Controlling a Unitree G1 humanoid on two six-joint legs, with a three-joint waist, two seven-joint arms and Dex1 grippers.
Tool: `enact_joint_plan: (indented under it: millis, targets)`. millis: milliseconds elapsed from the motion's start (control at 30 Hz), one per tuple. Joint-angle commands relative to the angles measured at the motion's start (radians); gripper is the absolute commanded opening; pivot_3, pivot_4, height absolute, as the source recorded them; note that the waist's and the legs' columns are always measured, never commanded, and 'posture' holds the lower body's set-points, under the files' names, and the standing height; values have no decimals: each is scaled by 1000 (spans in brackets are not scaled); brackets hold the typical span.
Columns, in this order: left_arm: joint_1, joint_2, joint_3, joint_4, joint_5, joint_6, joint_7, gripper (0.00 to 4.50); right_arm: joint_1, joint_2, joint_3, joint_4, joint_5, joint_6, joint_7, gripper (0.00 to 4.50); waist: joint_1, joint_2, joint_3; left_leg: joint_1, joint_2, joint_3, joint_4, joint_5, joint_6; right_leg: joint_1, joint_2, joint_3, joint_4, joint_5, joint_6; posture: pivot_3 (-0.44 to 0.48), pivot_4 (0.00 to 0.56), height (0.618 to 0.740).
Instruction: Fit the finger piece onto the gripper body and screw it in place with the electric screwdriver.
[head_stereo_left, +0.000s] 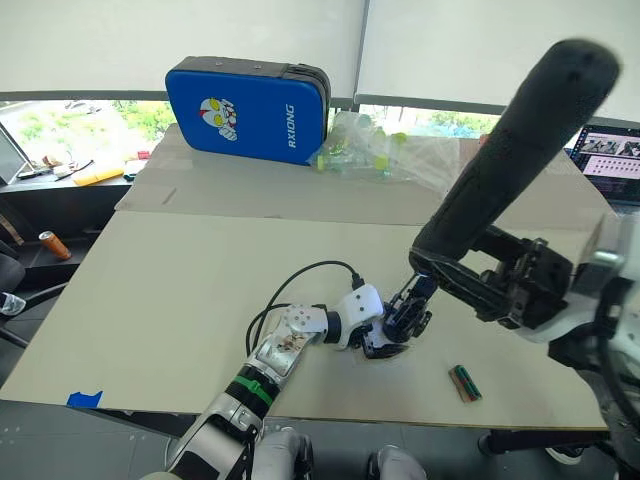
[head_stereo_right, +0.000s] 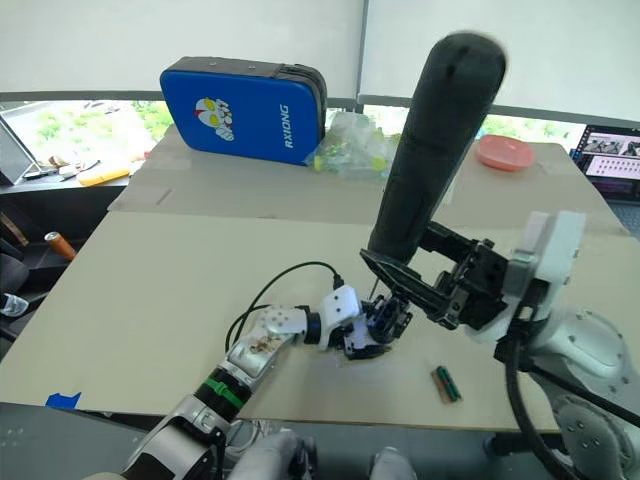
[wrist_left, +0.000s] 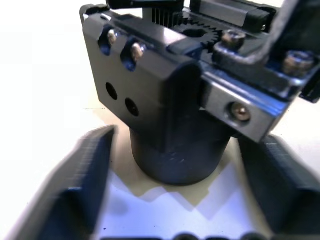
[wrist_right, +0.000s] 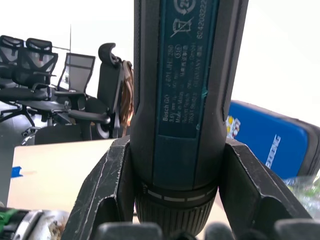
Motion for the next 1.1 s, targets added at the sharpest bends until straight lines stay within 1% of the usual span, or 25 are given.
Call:
enact_joint_plan:
  millis: [33, 133, 233, 300, 367, 433, 500, 567, 600, 633, 733, 800, 900, 1000, 1100]
  targets:
    - [8, 26, 6, -12, -14, 31, -19, 4464, -5, -51, -110, -66, 138, -6, -50, 1935, -2, 0, 0, 0, 0, 0, 0, 0, 0, 0, 0, 0, 0, 0, 0, 0, 150, 740]
    - [12, 63, 53, -62, -43, 10, -16, 4464, -18, -124, -194, -65, 264, 0, -104, 1935, -7, 0, 3, 0, 0, 0, -1, 0, 0, 0, 0, 0, 0, 0, 0, 0, 150, 740]
    - [26, 135, 130, -136, -130, 15, -81, 4464, 45, -241, -396, 12, 429, 79, -95, 1935, -14, 0, 9, 0, 1, 0, -1, 1, -1, -1, 0, 1, 0, 0, -1, 0, 150, 740]
    - [27, 166, 167, -160, -181, 26, -108, 4464, 101, -294, -515, 77, 491, 152, -62, 1935, -13, 0, 12, 0, 1, 0, -2, 1, -2, -1, 0, 0, 0, 0, -2, 0, 150, 740]
    - [17, 219, 224, -177, -281, 66, -203, 4464, 216, -380, -676, 215, 469, 339, 68, 1935, -3, -1, 13, -1, 1, 0, -1, 2, -3, 0, 0, 0, 0, 0, -2, 0, 150, 740]
    - [10, 269, 258, -184, -362, 80, -317, 4464, 311, -451, -784, 344, 435, 507, 157, 1935, -1, -1, 13, -2, 0, 0, 0, 3, -5, 0, 0, -1, -1, 1, -1, 0, 150, 740]
    - [-2, 315, 313, -162, -420, 23, -413, 4464, 444, -525, -833, 452, 260, 634, 284, 1935, -1, 0, 13, -5, 0, 0, 0, 3, -4, -1, 0, -1, -7, 3, -1, 0, 150, 740]
    - [-15, 348, 343, -136, -438, -14, -460, 4464, 514, -575, -844, 536, 155, 711, 367, 1935, -6, 0, 14, -6, 0, 1, 0, 2, -3, 0, 2, -1, -12, 4, 0, 0, 150, 740]
    - [-20, 372, 351, -117, -432, -31, -481, 4464, 528, -605, -814, 593, 110, 734, 385, 1935, -8, 1, 14, -8, 0, 1, 0, 2, -3, -1, 2, -1, -13, 5, 1, 0, 150, 740]
    - [-23, 398, 360, -100, -427, -39, -496, 4464, 560, -638, -766, 640, 22, 724, 412, 1935, -10, 2, 15, -9, 0, 1, 0, 2, -3, -2, 3, -1, -13, 5, 1, 0, 150, 740]
    - [-11, 462, 387, -70, -432, -37, -539, 4464, 652, -742, -566, 770, -236, 670, 446, 1935, -19, 5, 16, -8, 0, 2, 0, 3, -4, -3, 4, 0, -13, 5, 2, 0, 150, 740]
    - [4, 483, 402, -59, -424, -63, -542, 4464, 655, -791, -416, 865, -330, 621, 453, 1935, -22, 6, 17, -9, 0, 2, 0, 4, -5, -5, 3, 0, -13, 5, 2, 0, 150, 740]
    - [29, 495, 421, -66, -416, -97, -529, 4464, 572, -811, -203, 985, -426, 477, 498, 1935, -16, 14, 22, -11, -1, 2, -1, 4, -6, -8, 2, 0, -13, 4, 3, 0, 150, 740]
    - [59, 508, 442, -89, -412, -103, -491, 4464, 380, -784, -2, 1102, -496, 388, 492, 1935, -28, 21, 26, -12, -1, 2, -1, 5, -7, -9, 2, 0, -12, 5, 3, 0, 150, 740]
    - [89, 522, 454, -116, -405, -103, -454, 4464, 201, -757, 157, 1176, -574, 339, 523, 1935, -42, 22, 27, -12, 0, 2, -1, 7, -10, -9, 2, 0, -11, 5, 2, 0, 150, 740]
